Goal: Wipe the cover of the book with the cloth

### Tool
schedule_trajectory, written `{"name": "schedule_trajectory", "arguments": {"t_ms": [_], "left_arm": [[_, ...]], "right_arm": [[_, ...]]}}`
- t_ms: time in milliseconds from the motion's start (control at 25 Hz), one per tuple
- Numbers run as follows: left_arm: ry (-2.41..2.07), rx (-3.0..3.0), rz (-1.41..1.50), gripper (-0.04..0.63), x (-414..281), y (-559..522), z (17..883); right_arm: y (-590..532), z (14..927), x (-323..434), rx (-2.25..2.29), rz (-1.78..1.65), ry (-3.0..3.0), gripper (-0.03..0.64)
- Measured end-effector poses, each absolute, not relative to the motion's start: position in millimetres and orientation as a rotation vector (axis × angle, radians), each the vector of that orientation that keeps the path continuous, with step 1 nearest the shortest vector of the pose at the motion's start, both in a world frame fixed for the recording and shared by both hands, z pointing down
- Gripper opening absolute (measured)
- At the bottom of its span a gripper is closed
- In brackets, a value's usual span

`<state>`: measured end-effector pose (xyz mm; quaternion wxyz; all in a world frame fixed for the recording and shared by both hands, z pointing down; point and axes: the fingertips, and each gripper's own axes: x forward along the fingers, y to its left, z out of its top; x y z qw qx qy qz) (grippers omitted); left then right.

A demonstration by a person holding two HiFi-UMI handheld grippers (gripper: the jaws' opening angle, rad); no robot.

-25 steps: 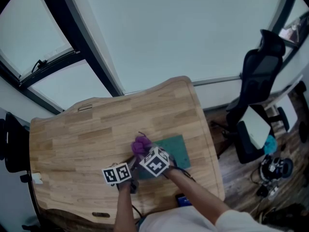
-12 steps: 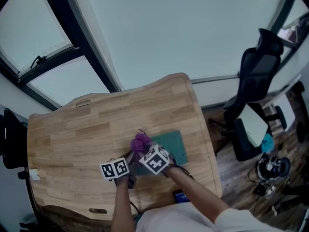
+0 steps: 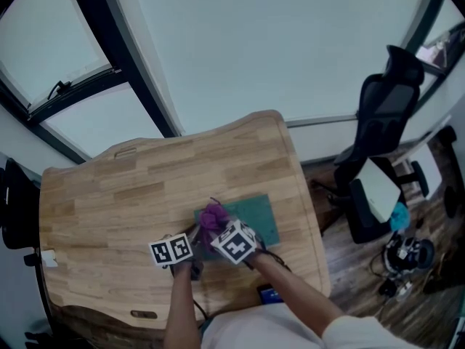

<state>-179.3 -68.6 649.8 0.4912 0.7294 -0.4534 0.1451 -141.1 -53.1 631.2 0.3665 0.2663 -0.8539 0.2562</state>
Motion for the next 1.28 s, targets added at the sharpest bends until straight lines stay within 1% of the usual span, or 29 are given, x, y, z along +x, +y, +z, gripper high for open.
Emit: {"name": "schedule_trajectory", "arguments": {"t_ms": [760,1280], "left_arm": [[-1.134,1.765,0.345,0.075,-180,-71,650],[-1.141,1.761,0.335,0.075,-181,-69,651]], "right_arm": [[-8,631,-156,0.543,0.685,-2.222,0.087],[0,634,-160,0.505,0.660,-2.205,0.087]]}}
